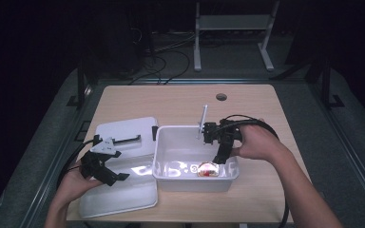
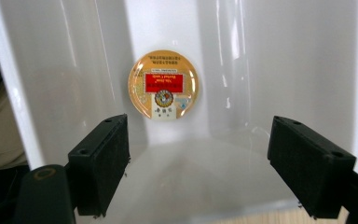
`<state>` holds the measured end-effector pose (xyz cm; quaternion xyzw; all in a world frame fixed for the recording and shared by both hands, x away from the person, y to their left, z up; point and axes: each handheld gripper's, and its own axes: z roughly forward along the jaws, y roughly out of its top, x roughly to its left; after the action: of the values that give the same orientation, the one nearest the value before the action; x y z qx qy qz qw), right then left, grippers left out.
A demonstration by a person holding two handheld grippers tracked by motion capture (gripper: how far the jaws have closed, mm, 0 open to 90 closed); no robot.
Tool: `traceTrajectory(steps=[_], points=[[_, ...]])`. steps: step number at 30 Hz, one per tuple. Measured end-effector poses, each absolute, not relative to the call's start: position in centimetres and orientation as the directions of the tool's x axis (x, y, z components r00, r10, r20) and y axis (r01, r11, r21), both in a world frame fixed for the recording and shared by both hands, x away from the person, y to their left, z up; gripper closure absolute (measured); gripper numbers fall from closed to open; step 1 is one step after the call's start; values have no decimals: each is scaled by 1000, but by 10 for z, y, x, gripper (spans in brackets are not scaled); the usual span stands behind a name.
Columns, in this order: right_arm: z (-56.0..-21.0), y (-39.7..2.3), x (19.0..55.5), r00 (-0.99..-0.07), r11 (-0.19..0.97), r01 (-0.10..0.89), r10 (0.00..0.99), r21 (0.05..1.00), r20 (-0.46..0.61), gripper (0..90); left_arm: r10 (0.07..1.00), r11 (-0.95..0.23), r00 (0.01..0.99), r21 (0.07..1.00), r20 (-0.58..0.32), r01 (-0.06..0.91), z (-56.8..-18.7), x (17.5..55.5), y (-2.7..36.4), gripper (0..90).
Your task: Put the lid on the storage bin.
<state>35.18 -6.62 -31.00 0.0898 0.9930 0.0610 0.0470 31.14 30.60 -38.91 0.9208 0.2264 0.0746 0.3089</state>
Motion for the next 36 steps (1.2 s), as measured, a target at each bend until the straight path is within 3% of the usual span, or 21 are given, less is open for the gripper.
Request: traceTrajectory(steps=[19,36], points=[[-284,-126,335,-948,934,256,293,251,-125,214,462,-704,887,607,-3,369,-388,310,307,109],[-322,-179,316,-908,872,361,409,329,-86,219,455,-709,891,605,1,362,-388,309,307,114]])
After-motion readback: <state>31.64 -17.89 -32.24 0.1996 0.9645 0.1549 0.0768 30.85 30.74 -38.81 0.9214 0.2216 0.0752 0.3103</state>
